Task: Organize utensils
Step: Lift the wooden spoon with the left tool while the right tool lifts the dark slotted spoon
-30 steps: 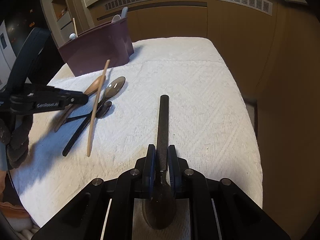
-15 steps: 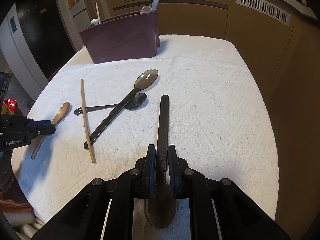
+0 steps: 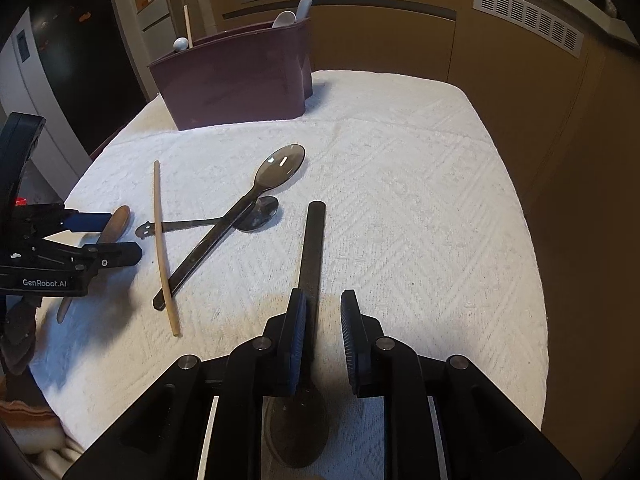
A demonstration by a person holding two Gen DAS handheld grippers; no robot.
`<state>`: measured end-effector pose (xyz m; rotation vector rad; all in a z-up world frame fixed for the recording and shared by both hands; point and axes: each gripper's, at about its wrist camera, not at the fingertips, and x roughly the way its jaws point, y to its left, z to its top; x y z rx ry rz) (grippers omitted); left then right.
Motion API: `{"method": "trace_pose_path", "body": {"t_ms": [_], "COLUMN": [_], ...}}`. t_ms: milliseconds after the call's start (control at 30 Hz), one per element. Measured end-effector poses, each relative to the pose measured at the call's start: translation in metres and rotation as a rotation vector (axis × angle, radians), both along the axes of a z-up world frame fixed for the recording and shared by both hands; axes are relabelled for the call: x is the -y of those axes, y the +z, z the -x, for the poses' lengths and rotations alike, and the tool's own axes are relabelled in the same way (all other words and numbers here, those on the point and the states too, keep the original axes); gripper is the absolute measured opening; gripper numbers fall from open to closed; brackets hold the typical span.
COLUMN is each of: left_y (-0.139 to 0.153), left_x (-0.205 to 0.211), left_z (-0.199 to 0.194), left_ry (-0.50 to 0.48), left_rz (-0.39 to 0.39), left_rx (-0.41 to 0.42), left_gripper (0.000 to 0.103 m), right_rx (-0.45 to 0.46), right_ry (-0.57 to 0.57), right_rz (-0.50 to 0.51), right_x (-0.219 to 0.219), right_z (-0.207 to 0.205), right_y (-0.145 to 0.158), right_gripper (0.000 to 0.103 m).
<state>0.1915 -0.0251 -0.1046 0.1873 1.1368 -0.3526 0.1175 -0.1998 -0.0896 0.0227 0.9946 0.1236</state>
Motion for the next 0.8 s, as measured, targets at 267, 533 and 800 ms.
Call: {"method": "trace_pose_path", "body": {"t_ms": [267, 533, 800], "left_y": [0.003, 0.011, 0.059], "left_x": [-0.007, -0.017, -0.045], "left_z": [-0.007, 0.005, 0.035], "left_ry": [0.016, 0.026, 0.055], "left_rz": [0.001, 0.05, 0.128], "left_rx": [0.029, 0.057, 0.171], "left_gripper": [0.028, 0.027, 0.027], "right_rx": [-0.03, -0.095, 0.005], "right_ry": [0.02, 0.081, 0.06], "right_rz": [0.017, 0.117, 0.107], "right_x": [-0.016, -0.027, -0.024], "right_z": [-0.028, -0.05, -0.012], "right_y": [-0.005, -0.004, 0.027], "right_gripper": [0.024, 0.013, 0.012]}}
